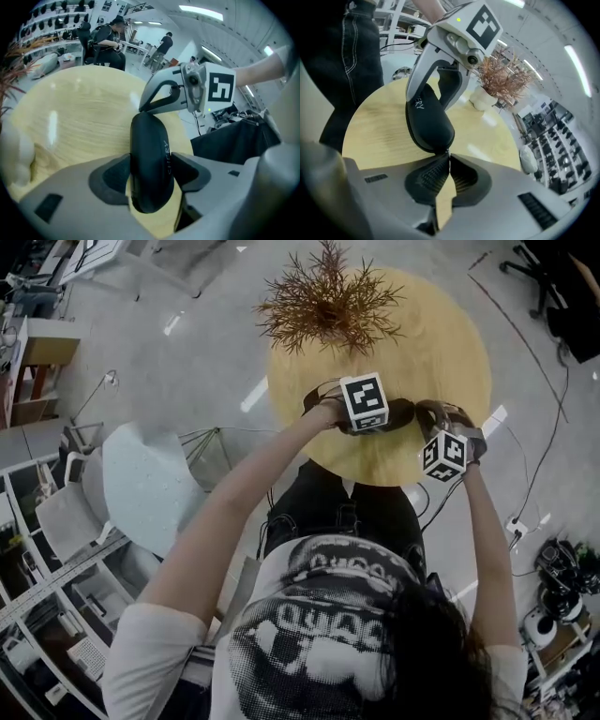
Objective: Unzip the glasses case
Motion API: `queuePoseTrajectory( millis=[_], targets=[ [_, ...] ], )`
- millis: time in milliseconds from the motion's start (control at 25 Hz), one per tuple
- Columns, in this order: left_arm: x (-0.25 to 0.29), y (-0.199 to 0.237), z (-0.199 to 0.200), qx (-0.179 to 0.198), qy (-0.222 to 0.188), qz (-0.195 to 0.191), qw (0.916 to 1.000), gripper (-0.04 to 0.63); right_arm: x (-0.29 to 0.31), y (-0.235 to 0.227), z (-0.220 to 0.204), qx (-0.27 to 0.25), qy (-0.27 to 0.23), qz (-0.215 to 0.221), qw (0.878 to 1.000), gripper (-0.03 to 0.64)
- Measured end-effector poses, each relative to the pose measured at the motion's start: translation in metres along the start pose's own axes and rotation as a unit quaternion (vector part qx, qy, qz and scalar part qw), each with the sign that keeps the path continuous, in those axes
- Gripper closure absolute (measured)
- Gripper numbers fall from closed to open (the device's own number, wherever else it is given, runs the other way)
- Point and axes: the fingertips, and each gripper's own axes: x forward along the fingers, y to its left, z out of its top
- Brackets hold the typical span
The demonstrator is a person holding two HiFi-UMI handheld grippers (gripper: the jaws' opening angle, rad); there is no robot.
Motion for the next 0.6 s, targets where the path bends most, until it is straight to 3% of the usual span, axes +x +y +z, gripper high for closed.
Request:
queuePoseTrajectory(
  millis=[160,360,480,600],
  targets=[
    [0.002,-0.003,0.002,0.017,0.013,-0.018,0.9996,0.315,-0.001,-0.005,0.006,-0.082,-0.017,0.016,0.996,0.611],
    [0.006,-0.004,0.003,0.03,0.028,-0.011,0.9991,0.301,0.003,-0.011,0.014,-0.157,-0.032,0.029,0.987,0.611],
    [0.007,-0.002,0.005,0.026,0.016,-0.008,0.9995,0.289,0.006,-0.016,0.017,-0.161,-0.037,0.037,0.986,0.612],
    [0.002,0.004,0.011,0.019,-0.039,0.022,0.9988,0.269,0.009,-0.025,0.018,-0.127,-0.036,0.038,0.99,0.614]
  ],
)
